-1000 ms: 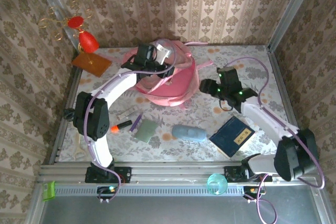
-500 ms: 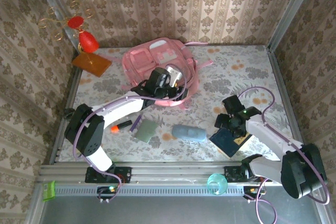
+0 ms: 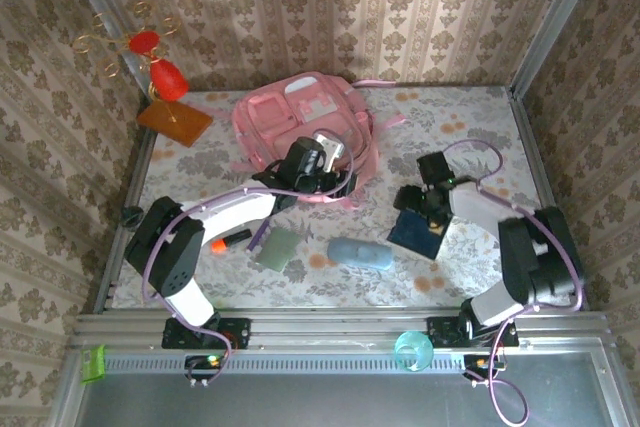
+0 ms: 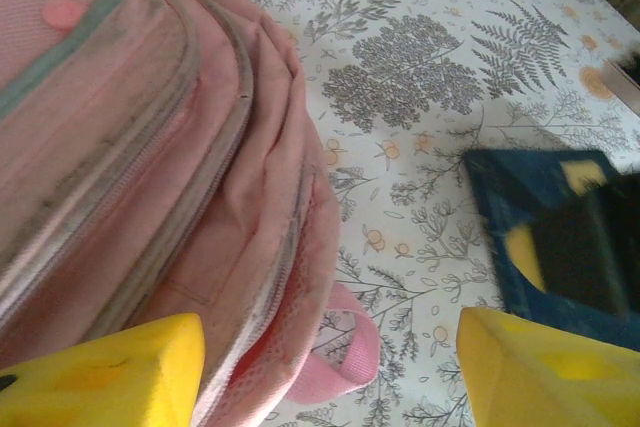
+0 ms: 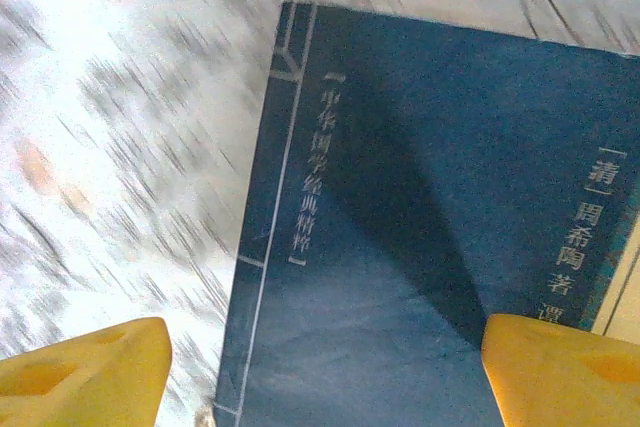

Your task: Pack the student bag

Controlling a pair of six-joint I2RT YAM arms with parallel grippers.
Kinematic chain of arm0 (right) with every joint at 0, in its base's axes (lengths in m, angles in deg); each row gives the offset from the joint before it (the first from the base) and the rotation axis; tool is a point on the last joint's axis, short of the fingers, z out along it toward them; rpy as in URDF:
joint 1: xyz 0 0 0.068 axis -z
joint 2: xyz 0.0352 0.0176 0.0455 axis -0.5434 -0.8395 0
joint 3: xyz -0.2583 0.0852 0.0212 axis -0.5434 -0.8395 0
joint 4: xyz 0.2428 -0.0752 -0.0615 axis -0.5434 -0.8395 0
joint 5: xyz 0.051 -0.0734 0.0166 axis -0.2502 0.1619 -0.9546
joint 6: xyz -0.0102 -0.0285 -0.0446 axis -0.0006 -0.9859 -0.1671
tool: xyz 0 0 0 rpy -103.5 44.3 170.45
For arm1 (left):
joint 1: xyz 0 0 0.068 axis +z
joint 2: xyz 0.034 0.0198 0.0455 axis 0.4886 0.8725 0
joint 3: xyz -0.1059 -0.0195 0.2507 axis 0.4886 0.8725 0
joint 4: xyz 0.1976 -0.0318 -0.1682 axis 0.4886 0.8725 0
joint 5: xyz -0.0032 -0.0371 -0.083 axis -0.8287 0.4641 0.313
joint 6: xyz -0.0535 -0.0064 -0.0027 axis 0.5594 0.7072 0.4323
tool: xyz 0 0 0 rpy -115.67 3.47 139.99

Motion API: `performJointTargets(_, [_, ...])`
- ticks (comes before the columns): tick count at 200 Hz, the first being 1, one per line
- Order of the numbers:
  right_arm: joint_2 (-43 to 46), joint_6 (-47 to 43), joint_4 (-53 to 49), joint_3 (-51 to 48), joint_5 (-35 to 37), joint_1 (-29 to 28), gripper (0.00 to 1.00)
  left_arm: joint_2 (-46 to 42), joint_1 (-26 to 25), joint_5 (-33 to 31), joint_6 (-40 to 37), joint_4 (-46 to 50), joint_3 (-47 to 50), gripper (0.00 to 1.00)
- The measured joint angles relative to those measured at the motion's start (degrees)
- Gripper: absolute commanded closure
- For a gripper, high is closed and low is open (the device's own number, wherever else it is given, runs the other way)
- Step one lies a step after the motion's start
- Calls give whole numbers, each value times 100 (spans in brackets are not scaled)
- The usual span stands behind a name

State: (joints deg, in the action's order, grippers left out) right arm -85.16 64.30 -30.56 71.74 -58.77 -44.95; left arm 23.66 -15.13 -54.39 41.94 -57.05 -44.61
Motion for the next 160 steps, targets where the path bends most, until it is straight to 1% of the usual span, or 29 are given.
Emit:
performJointTargets(13, [-291,-122,177,367,-205,116,17,195,-138,31,109,24,-153,32])
performJointTargets(31, [-179,-269,227,531,-317,236,13,595,-400,144,372,26,-459,31])
performJointTargets(54, [614,-402,17,256,-245,474,10,964,-710,308,739,48,-726,32])
performJointTargets(69, [1250,-437,-122,-101,-186,804,9,1215,-879,382,962,144,-1001,32])
performJointTargets(81, [1460,-466,-245,-286,-153,1047,9,1453,-997,393,1117,223,-1294,34])
performJointTargets(100, [1311,-501,-330,-428,-144,1250,12,1834,-1113,409,1309,330,-1757,35])
performJointTargets(130, [903,-507,-289,-463,-254,1259,17,2393,-1134,369,1462,625,-2352,37])
performJointTargets(160, [616,-498,-201,-466,-452,1259,21,2756,-1104,297,1508,920,-2605,37])
